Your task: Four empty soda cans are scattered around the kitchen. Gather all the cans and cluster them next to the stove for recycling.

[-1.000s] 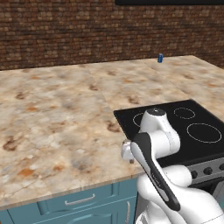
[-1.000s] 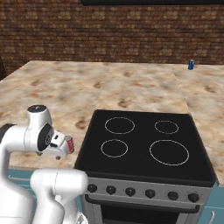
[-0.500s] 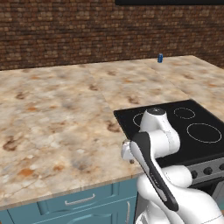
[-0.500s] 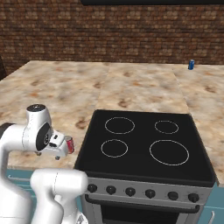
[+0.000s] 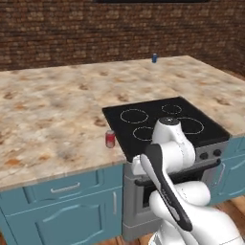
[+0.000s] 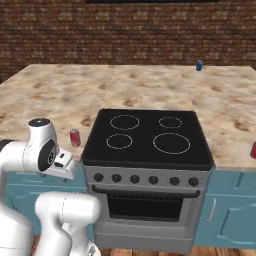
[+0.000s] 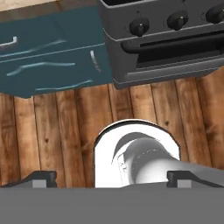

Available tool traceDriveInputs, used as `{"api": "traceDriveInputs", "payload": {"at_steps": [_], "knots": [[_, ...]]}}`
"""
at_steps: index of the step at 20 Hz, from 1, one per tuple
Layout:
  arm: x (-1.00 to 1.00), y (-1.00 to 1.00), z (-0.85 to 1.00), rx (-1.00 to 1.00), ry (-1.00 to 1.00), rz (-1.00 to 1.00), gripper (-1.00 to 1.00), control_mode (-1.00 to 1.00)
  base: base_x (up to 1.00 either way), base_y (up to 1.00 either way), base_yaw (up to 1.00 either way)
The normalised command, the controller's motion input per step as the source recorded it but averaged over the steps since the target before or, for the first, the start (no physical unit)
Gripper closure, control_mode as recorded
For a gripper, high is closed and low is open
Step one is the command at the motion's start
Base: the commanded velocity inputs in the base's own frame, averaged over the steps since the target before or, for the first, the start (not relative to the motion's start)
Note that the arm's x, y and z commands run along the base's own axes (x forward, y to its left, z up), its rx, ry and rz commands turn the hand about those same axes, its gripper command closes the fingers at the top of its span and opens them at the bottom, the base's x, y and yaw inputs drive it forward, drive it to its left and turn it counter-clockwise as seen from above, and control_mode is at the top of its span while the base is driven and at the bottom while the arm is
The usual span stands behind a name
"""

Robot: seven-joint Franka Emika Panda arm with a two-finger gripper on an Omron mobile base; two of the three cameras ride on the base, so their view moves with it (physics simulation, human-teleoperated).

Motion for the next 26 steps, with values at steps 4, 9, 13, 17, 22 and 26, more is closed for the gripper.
{"api": "traceDriveInputs", "payload": {"at_steps": [4, 9, 13, 17, 22, 26], "knots": [[0.0, 0.0, 0.0, 0.0, 0.0, 0.0, -1.0, 1.0, 0.28, -1.0, 0.0], [0.0, 0.0, 0.0, 0.0, 0.0, 0.0, -1.0, 1.0, 0.35, -1.0, 0.0], [0.0, 0.0, 0.0, 0.0, 0.0, 0.0, -1.0, 1.0, 0.24, -1.0, 0.0], [0.0, 0.0, 0.0, 0.0, 0.0, 0.0, -1.0, 1.0, 0.2, -1.0, 0.0], [0.0, 0.0, 0.0, 0.0, 0.0, 0.0, -1.0, 1.0, 0.18, -1.0, 0.0], [0.0, 0.0, 0.0, 0.0, 0.0, 0.0, -1.0, 1.0, 0.27, -1.0, 0.0]]}}
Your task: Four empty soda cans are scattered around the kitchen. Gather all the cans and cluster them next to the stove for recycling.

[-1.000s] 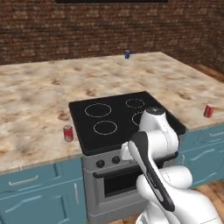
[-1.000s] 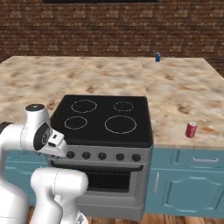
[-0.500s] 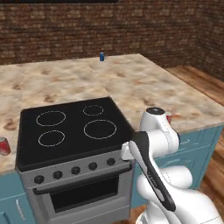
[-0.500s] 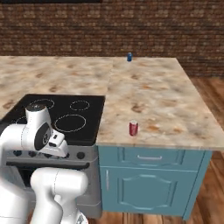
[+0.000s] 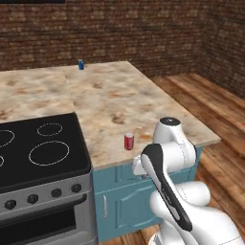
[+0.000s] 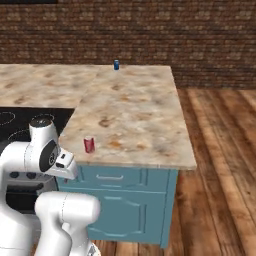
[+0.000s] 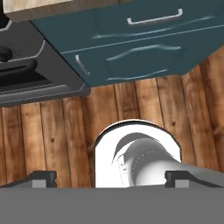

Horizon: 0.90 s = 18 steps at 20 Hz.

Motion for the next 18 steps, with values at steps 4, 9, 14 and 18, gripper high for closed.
{"api": "traceDriveInputs", "payload": {"at_steps": [4, 9, 14, 18], "knots": [[0.0, 0.0, 0.0, 0.0, 0.0, 0.0, -1.0, 1.0, 0.84, -0.48, -0.06], [0.0, 0.0, 0.0, 0.0, 0.0, 0.0, -1.0, 1.0, 1.0, 0.2, -0.1], [0.0, 0.0, 0.0, 0.0, 0.0, 0.0, -1.0, 1.0, 0.16, 0.05, -0.01], [0.0, 0.0, 0.0, 0.0, 0.0, 0.0, -1.0, 1.0, 0.0, 0.0, 0.0]]}}
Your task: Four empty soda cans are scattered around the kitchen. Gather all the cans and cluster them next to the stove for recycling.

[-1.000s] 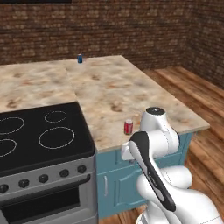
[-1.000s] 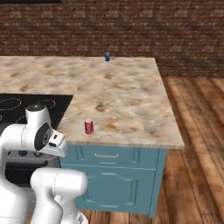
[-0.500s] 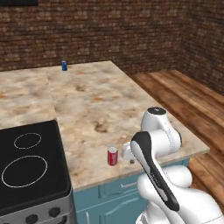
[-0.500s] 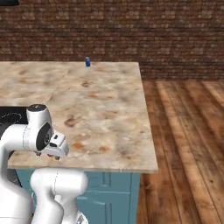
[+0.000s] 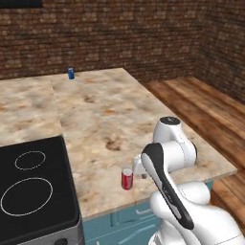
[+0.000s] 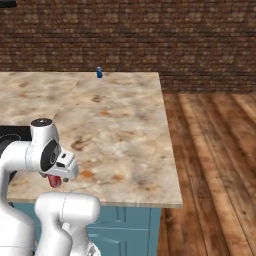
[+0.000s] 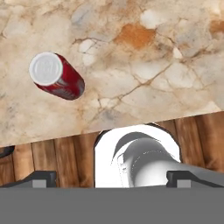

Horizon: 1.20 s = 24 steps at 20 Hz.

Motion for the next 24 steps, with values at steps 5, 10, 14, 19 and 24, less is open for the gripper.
{"api": "traceDriveInputs", "payload": {"at_steps": [5, 10, 14, 19, 24], "knots": [[0.01, 0.52, 0.0, -0.01, 0.01, 0.0, -1.0, -1.0, 0.0, 0.0, 0.0], [0.49, 0.85, -0.04, 0.0, 0.04, -0.01, -1.0, -1.0, 0.0, 0.0, 0.0], [0.7, 0.13, -0.11, -0.03, -0.02, -0.06, -1.0, -1.0, 0.0, 0.0, 0.0], [0.8, 0.0, 0.0, -0.05, -0.02, 0.0, -1.0, -1.0, 0.0, 0.0, 0.0], [0.45, 0.0, 0.0, 0.0, 0.01, 0.0, -1.0, -1.0, 0.0, 0.0, 0.0]]}}
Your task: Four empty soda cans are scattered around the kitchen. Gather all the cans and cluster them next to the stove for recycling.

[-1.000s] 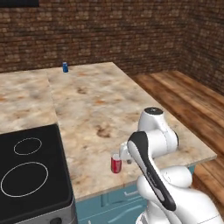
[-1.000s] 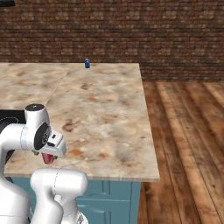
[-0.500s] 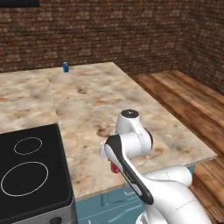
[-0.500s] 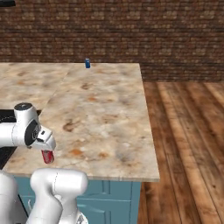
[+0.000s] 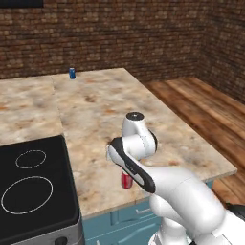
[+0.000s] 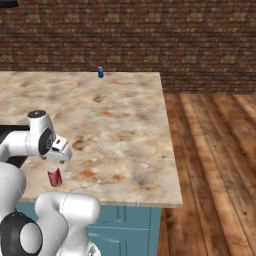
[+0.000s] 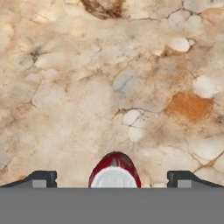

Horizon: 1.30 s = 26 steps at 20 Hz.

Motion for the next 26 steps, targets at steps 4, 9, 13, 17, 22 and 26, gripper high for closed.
{"api": "traceDriveInputs", "payload": {"at_steps": [4, 9, 13, 17, 22, 26], "knots": [[-0.23, 0.08, -0.02, 0.01, 0.11, 0.01, -1.0, -1.0, 0.0, 0.0, 0.0], [-0.69, 0.01, -0.05, 0.0, 0.25, 0.0, -1.0, -1.0, 0.0, 0.0, 0.0], [-0.04, 0.0, -0.01, 0.0, 0.02, 0.0, -1.0, -1.0, 0.0, 0.0, 0.0], [0.24, -0.06, -0.08, 0.0, -0.01, 0.0, -1.0, -1.0, 0.0, 0.0, 0.0], [0.2, 0.0, -0.01, 0.0, -0.02, 0.0, -1.0, -1.0, 0.0, 0.0, 0.0], [0.0, 0.0, 0.0, 0.0, 0.0, 0.0, -1.0, -1.0, 0.0, 0.0, 0.0]]}}
